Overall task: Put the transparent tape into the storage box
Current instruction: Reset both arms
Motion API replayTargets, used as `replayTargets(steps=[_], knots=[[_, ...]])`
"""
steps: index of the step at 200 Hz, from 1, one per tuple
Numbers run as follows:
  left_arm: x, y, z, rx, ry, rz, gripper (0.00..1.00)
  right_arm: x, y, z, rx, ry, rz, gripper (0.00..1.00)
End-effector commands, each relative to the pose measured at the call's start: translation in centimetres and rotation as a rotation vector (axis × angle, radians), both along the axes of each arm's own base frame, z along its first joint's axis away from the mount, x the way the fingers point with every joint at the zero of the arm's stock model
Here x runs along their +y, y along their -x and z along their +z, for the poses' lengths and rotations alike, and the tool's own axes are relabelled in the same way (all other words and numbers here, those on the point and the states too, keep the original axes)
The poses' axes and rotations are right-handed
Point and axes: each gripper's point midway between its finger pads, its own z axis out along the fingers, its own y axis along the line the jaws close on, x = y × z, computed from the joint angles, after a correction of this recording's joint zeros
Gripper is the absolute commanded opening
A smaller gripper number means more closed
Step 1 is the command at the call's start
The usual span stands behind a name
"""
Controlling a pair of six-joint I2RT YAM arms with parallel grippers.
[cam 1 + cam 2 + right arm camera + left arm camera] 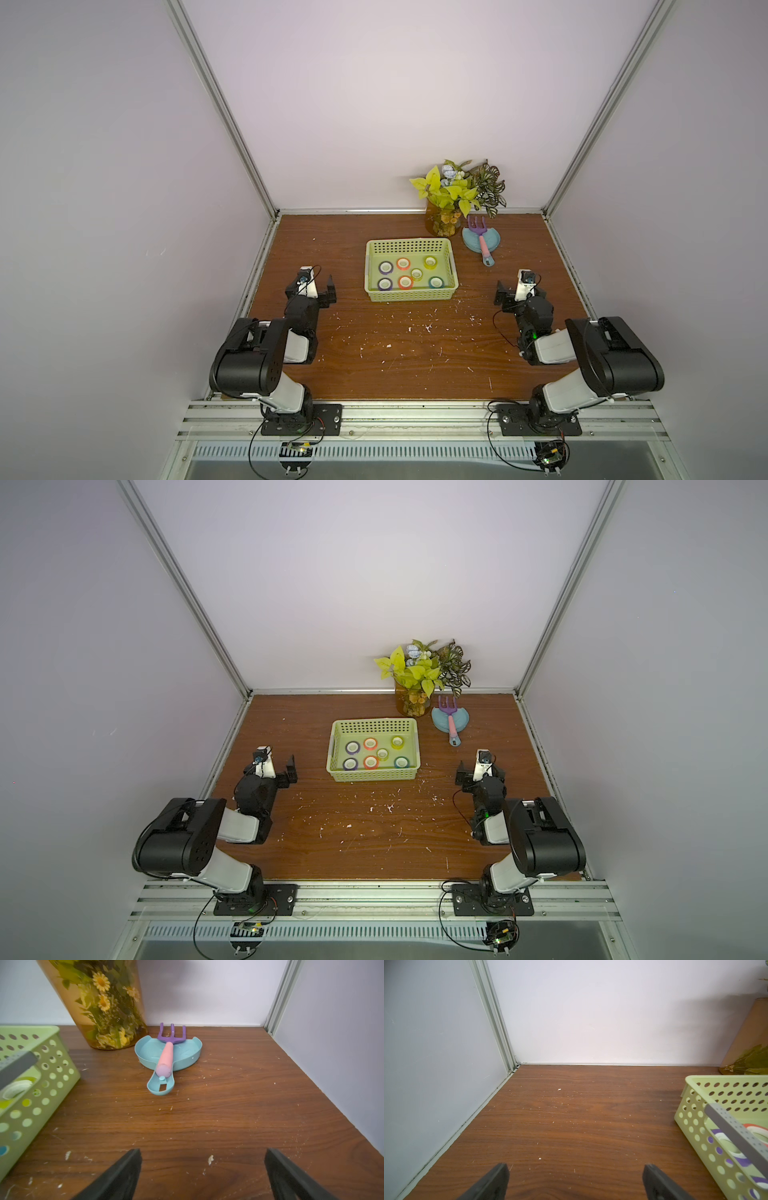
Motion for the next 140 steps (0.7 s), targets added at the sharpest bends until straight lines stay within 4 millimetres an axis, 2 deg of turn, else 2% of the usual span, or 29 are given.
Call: replayTargets(steps=[1, 140], knots=[[0.34, -0.31, 0.71, -0.027, -0.01, 0.003, 0.99, -0.68, -0.9, 3.25, -0.123, 0.004, -0.042, 0.99], [0.26, -0.35, 0.64, -0.024, -0.014, 0.001, 0.99, -0.58, -0.74, 3.34, -0.133, 0.007, -0.039, 0.99]])
